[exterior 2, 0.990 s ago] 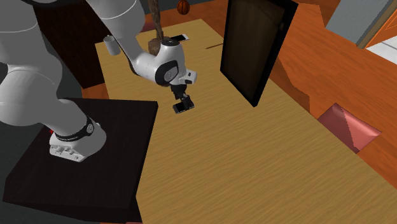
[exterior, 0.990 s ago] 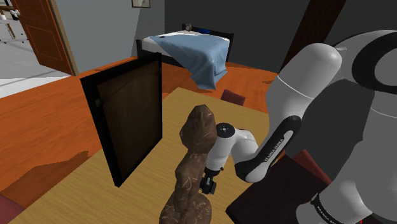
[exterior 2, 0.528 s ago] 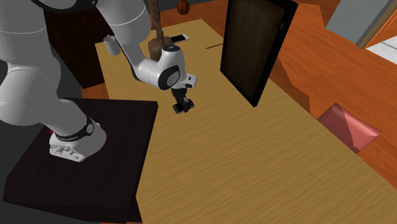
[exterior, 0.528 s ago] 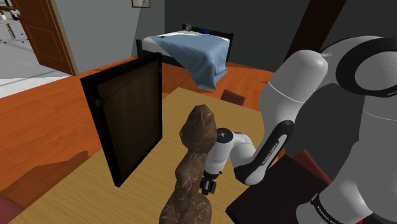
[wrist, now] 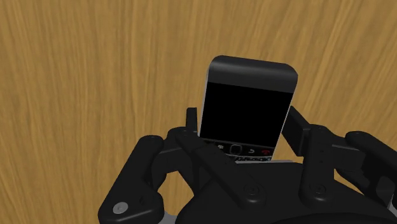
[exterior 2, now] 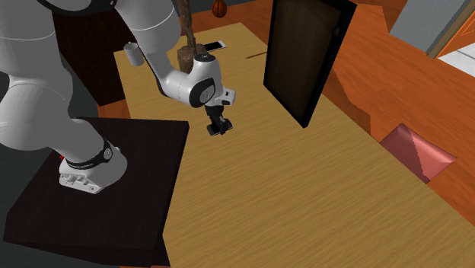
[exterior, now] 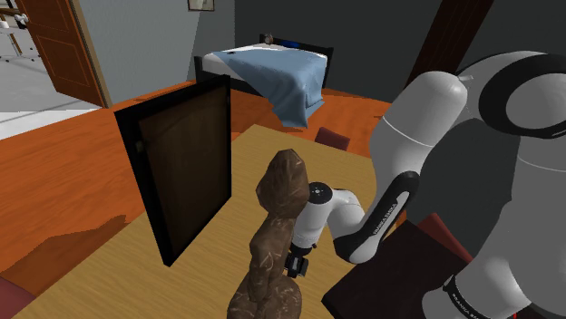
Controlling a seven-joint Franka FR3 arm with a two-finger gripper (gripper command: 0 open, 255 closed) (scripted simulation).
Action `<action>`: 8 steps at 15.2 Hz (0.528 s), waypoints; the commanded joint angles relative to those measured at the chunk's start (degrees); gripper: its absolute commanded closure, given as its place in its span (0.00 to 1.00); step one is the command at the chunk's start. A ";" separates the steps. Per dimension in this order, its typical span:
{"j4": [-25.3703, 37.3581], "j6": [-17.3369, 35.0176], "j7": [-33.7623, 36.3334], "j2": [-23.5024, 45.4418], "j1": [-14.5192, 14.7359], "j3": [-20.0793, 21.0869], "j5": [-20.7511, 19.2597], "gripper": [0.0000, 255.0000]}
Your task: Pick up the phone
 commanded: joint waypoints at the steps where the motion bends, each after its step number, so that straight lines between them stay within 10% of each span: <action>1: -0.36 -0.57 -0.65 -0.80 -0.69 0.85 0.76 1.00; 8: -2.50 -4.95 -6.05 -7.25 -5.48 6.93 7.22 1.00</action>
